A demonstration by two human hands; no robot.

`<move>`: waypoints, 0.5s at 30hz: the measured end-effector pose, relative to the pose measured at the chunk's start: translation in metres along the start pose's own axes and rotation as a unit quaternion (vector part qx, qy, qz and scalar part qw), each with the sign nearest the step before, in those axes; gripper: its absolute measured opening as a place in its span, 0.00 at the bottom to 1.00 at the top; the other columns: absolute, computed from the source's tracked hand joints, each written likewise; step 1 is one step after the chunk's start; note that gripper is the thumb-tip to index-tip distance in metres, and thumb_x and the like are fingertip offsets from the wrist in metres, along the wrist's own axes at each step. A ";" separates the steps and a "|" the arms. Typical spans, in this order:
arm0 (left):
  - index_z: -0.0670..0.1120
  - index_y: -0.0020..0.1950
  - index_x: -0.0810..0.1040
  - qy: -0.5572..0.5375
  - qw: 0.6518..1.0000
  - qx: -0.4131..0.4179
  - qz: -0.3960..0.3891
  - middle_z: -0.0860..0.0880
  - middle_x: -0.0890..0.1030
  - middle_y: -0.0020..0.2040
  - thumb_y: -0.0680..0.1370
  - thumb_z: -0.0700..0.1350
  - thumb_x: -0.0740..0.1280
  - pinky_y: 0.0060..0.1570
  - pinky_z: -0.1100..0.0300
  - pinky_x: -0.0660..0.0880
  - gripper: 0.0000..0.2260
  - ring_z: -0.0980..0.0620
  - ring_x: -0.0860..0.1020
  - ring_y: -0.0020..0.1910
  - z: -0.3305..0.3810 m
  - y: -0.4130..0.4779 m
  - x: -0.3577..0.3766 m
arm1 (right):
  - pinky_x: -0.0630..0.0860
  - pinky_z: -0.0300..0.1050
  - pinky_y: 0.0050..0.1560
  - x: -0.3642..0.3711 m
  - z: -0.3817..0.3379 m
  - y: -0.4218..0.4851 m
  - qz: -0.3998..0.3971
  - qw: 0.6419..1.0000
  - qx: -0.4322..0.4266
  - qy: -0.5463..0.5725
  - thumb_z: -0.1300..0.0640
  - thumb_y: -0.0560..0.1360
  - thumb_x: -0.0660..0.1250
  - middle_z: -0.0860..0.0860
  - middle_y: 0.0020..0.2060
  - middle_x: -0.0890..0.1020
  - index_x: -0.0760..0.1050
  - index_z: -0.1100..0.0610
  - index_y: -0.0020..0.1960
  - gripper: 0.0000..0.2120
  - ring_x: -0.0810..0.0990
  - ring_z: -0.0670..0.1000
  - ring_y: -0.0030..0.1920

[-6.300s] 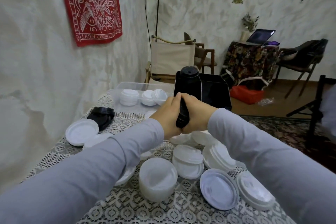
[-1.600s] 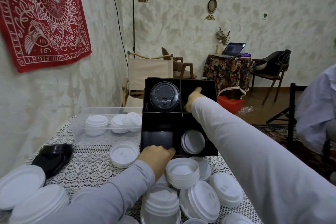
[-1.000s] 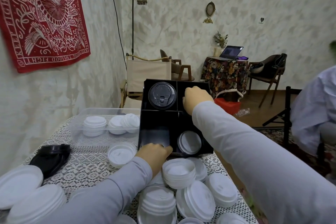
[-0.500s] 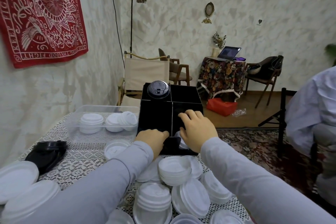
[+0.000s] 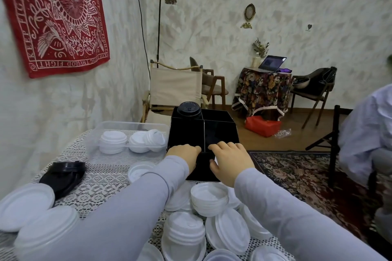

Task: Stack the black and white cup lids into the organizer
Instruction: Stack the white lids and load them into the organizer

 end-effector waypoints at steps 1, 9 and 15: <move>0.46 0.56 0.69 -0.001 1.000 0.001 -0.004 0.45 0.78 0.50 0.78 0.41 0.59 0.39 0.54 0.70 0.07 0.43 0.78 0.48 0.000 0.000 -0.001 | 0.65 0.49 0.62 -0.001 0.000 0.000 -0.003 1.000 0.002 0.002 0.48 0.79 0.53 0.49 0.61 0.73 0.65 0.51 0.68 0.19 0.72 0.54 0.59; 0.45 0.63 0.65 0.036 0.999 0.033 -0.005 0.43 0.78 0.55 0.80 0.43 0.59 0.46 0.54 0.67 0.12 0.41 0.76 0.53 -0.004 -0.006 0.001 | 0.64 0.48 0.64 -0.015 0.005 -0.001 -0.033 0.999 0.021 0.037 0.48 0.79 0.54 0.49 0.64 0.73 0.63 0.50 0.71 0.21 0.71 0.53 0.62; 0.48 0.69 0.65 0.012 0.997 0.048 0.061 0.49 0.72 0.64 0.78 0.51 0.59 0.68 0.50 0.59 0.20 0.47 0.70 0.64 -0.021 -0.035 -0.015 | 0.66 0.48 0.64 -0.038 0.001 0.001 -0.052 0.996 0.024 0.062 0.48 0.79 0.56 0.50 0.68 0.69 0.58 0.50 0.74 0.25 0.68 0.54 0.66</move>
Point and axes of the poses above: each hand's wrist, its own y-axis towards the middle knuckle, its own x-axis out of the palm, z = x × y, the point moved 1 cm from there along y, towards the middle knuckle
